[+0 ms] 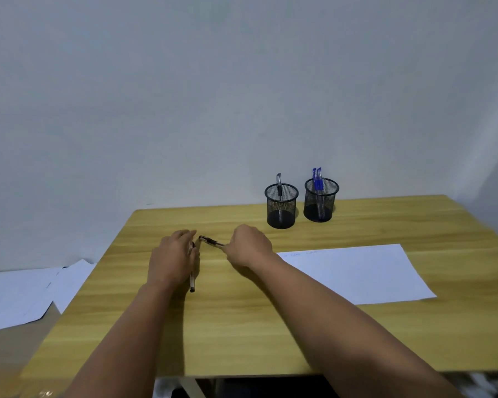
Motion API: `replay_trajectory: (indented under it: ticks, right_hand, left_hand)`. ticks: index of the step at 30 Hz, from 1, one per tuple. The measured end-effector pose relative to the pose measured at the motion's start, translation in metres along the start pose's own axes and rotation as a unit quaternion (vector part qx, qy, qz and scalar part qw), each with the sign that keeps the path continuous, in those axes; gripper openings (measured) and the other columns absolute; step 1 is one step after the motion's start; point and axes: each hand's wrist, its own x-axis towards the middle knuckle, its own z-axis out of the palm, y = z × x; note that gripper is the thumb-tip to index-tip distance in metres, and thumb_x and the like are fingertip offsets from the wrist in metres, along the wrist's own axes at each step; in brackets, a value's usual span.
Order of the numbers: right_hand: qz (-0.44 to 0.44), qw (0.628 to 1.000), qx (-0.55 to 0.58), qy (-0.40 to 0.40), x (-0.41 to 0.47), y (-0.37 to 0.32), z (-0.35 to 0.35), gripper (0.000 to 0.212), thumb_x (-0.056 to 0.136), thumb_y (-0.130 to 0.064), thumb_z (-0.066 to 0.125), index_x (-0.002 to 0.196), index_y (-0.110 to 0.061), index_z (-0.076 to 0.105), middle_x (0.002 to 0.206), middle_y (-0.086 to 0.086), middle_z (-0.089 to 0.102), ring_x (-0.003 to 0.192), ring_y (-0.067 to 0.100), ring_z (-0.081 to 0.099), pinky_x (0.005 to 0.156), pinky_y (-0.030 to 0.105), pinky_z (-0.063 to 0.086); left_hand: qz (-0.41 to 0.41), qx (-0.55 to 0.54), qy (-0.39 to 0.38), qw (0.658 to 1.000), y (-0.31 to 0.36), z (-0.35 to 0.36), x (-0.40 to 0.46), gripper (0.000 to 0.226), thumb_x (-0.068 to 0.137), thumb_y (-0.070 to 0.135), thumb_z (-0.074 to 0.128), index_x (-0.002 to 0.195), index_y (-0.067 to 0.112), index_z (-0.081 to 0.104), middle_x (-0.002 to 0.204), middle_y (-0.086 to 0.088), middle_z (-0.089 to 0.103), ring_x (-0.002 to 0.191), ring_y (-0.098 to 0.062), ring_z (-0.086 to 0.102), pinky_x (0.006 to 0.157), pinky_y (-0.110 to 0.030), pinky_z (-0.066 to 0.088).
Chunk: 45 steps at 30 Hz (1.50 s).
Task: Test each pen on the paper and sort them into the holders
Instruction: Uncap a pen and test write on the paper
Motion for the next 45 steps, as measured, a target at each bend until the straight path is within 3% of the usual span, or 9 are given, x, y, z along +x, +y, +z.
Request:
replay_trajectory:
  ticks: [3, 5, 9, 12, 22, 28, 34, 40, 45]
  right_hand:
    - [0.019, 0.976, 0.217, -0.012, -0.007, 0.017, -0.025, 0.018, 0.094, -0.011, 0.068, 0.077, -0.006, 0.068, 0.092, 0.022, 0.079, 0.064, 0.03, 0.068, 0.058, 0.037, 0.059]
    - [0.024, 0.951, 0.308, -0.029, -0.015, 0.028, -0.047, 0.015, 0.097, -0.005, 0.066, 0.084, -0.003, 0.073, 0.084, 0.019, 0.078, 0.053, 0.018, 0.059, 0.045, 0.024, 0.05]
    - [0.046, 0.9, 0.434, -0.011, -0.034, 0.051, -0.083, 0.008, 0.097, -0.011, 0.07, 0.09, -0.01, 0.074, 0.077, 0.004, 0.074, 0.058, 0.012, 0.059, 0.056, 0.024, 0.047]
    - [0.055, 0.861, 0.505, 0.018, -0.045, 0.065, -0.096, 0.01, 0.097, -0.018, 0.075, 0.088, -0.014, 0.072, 0.072, -0.001, 0.07, 0.057, 0.009, 0.057, 0.054, 0.023, 0.045]
    - [0.07, 0.814, 0.562, 0.133, -0.059, 0.091, -0.114, 0.028, 0.11, -0.028, 0.056, 0.086, -0.017, 0.061, 0.061, -0.004, 0.044, 0.044, 0.008, 0.038, 0.044, 0.021, 0.028]
    - [0.136, 0.81, 0.537, 0.193, -0.044, 0.101, -0.112, 0.035, 0.11, -0.03, 0.052, 0.08, -0.013, 0.059, 0.062, 0.001, 0.039, 0.042, 0.014, 0.029, 0.042, 0.022, 0.024]
    - [0.185, 0.804, 0.517, 0.228, -0.021, 0.099, -0.107, 0.033, 0.107, -0.031, 0.052, 0.117, -0.001, 0.063, 0.068, -0.002, 0.05, 0.048, 0.018, 0.04, 0.035, 0.019, 0.028]
    - [0.207, 0.784, 0.525, 0.258, -0.007, 0.099, -0.09, 0.027, 0.105, -0.025, 0.05, 0.085, -0.01, 0.061, 0.071, 0.006, 0.054, 0.053, 0.02, 0.041, 0.048, 0.029, 0.03]
    - [0.226, 0.775, 0.52, 0.279, 0.006, 0.1, -0.08, 0.031, 0.101, -0.026, 0.049, 0.072, -0.016, 0.053, 0.08, 0.012, 0.06, 0.066, 0.026, 0.048, 0.053, 0.029, 0.032]
  left_hand:
    - [0.03, -0.018, 0.005, 0.999, 0.022, -0.009, -0.001, 0.057, 0.093, 0.033, 0.068, 0.148, 0.028, 0.05, 0.15, 0.002, 0.053, 0.13, -0.029, 0.052, 0.099, -0.046, 0.049]
    - [0.058, -0.048, 0.008, 0.997, 0.041, -0.013, -0.001, 0.052, 0.09, 0.029, 0.072, 0.141, 0.027, 0.058, 0.14, 0.002, 0.062, 0.125, -0.029, 0.056, 0.096, -0.045, 0.05]
    - [0.122, -0.066, 0.035, 0.99, 0.078, -0.018, -0.003, 0.021, 0.093, 0.029, 0.069, 0.114, 0.026, 0.074, 0.101, 0.007, 0.074, 0.099, -0.026, 0.063, 0.078, -0.04, 0.051]
    - [0.161, -0.125, 0.02, 0.979, 0.117, -0.023, -0.007, 0.02, 0.095, 0.033, 0.066, 0.109, 0.024, 0.076, 0.093, 0.005, 0.074, 0.088, -0.023, 0.063, 0.073, -0.04, 0.051]
    - [0.128, -0.308, -0.112, 0.936, 0.201, -0.027, -0.023, 0.042, 0.107, 0.035, 0.043, 0.076, 0.012, 0.059, 0.069, 0.0, 0.069, 0.064, -0.012, 0.059, 0.066, -0.031, 0.044]
    - [0.081, -0.405, -0.194, 0.89, 0.223, -0.022, -0.028, 0.041, 0.109, 0.03, 0.04, 0.071, 0.014, 0.046, 0.063, -0.002, 0.048, 0.056, -0.015, 0.048, 0.066, -0.033, 0.047]
    - [0.038, -0.457, -0.256, 0.851, 0.226, -0.027, -0.022, 0.042, 0.11, 0.031, 0.038, 0.07, 0.019, 0.037, 0.057, 0.007, 0.036, 0.052, -0.012, 0.035, 0.067, -0.03, 0.046]
    - [-0.004, -0.488, -0.3, 0.82, 0.227, -0.016, -0.023, 0.042, 0.11, 0.032, 0.039, 0.07, 0.019, 0.038, 0.051, 0.009, 0.038, 0.047, -0.012, 0.037, 0.079, -0.036, 0.052]
    - [-0.043, -0.526, -0.352, 0.773, 0.224, -0.012, -0.019, 0.041, 0.108, 0.036, 0.042, 0.071, 0.02, 0.038, 0.059, 0.002, 0.032, 0.053, -0.016, 0.037, 0.074, -0.034, 0.055]
